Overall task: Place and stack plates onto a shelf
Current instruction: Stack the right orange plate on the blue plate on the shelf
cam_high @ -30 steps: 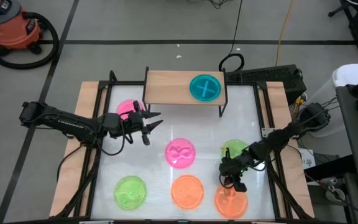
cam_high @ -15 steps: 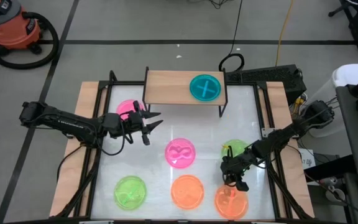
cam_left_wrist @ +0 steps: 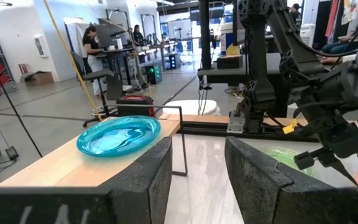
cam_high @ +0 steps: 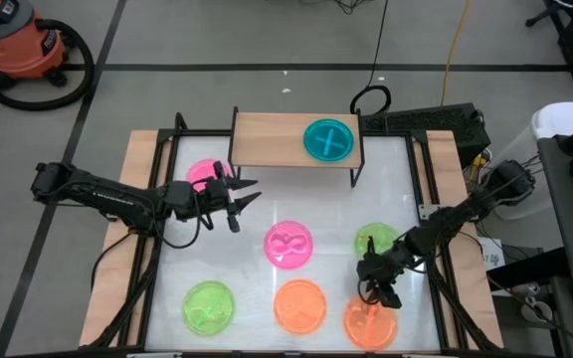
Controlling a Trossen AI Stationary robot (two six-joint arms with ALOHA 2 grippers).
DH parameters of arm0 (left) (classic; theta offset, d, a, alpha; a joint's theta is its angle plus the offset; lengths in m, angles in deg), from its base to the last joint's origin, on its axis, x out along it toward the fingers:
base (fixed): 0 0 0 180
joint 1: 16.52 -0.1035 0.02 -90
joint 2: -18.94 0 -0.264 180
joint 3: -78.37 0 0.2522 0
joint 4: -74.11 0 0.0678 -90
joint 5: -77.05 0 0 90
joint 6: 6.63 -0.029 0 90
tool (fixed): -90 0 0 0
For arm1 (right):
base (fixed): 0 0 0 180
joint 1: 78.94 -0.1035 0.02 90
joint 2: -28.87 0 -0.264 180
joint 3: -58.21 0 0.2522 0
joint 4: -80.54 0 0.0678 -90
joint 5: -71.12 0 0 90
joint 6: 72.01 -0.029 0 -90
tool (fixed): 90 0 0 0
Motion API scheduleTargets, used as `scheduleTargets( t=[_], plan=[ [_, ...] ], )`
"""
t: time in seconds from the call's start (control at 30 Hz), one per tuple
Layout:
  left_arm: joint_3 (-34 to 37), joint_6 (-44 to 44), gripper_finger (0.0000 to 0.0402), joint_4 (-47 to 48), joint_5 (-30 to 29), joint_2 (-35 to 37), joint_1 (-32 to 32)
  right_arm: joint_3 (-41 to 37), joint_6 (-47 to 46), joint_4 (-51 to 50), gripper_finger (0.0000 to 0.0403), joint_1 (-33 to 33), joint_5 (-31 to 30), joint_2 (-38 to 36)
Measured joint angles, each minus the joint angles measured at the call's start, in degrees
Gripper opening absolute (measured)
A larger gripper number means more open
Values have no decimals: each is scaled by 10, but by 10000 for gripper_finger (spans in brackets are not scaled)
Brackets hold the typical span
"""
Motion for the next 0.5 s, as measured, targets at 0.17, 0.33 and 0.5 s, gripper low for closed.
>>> scheduleTargets(
  t=[0.17, 0.33, 0.5],
  plan=[
    [0, 2, 154, 0, 0, 0, 0, 0, -6, -1, 131, -11, -5, 10],
    [0, 2, 154, 0, 0, 0, 0, 0, -16, 3, 123, -15, -17, 27],
    [0, 2, 154, 0, 0, 0, 0, 0, -15, 3, 101, -15, -17, 30]
  ],
)
